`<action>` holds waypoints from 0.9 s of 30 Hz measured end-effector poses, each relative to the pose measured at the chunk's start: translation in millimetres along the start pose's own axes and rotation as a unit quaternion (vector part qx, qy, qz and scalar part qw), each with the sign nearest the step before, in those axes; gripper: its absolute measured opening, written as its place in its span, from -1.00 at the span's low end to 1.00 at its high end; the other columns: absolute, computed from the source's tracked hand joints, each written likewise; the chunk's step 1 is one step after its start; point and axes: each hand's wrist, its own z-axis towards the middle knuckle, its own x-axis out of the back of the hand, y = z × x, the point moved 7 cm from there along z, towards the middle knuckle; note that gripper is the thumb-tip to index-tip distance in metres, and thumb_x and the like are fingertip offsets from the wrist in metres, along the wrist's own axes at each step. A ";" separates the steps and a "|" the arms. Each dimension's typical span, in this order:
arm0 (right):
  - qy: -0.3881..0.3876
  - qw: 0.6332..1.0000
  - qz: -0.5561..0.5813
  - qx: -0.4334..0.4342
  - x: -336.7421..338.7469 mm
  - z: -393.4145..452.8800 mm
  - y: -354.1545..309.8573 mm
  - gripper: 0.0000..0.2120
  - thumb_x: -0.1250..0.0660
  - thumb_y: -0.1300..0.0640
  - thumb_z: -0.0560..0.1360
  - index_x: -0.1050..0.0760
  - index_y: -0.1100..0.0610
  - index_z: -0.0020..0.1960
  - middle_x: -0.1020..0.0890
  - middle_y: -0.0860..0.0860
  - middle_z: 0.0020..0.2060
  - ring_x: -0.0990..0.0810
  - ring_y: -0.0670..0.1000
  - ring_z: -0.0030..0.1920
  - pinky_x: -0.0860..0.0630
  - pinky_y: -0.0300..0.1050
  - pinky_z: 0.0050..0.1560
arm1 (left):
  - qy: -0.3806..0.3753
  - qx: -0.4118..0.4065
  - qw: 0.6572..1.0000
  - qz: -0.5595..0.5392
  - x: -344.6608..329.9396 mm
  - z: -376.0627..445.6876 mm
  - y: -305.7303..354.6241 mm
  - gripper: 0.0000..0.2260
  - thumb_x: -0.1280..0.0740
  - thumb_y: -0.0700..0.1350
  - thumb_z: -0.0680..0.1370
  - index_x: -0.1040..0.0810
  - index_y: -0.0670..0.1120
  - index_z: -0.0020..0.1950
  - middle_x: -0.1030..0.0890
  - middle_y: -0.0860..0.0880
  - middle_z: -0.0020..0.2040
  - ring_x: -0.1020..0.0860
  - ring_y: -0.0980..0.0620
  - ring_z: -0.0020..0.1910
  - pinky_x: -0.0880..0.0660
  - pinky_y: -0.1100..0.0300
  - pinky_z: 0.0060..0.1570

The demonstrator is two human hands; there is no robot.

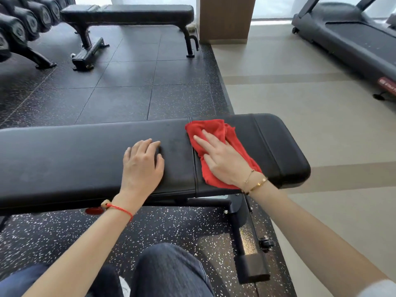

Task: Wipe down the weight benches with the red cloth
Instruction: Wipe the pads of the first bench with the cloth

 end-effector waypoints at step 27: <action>-0.040 0.998 -0.006 -0.040 -29.6 99.6 -49.5 -0.47 -0.01 0.10 0.63 -0.01 0.05 0.58 -0.01 0.10 0.58 0.02 0.04 0.58 0.05 0.05 0.55 | 0.061 0.063 0.996 0.034 5.7 -11.9 -42.4 -0.63 -0.25 -0.11 0.56 -0.49 -0.06 0.37 -0.48 -0.06 0.41 -0.37 -0.09 0.44 -0.18 -0.14 0.48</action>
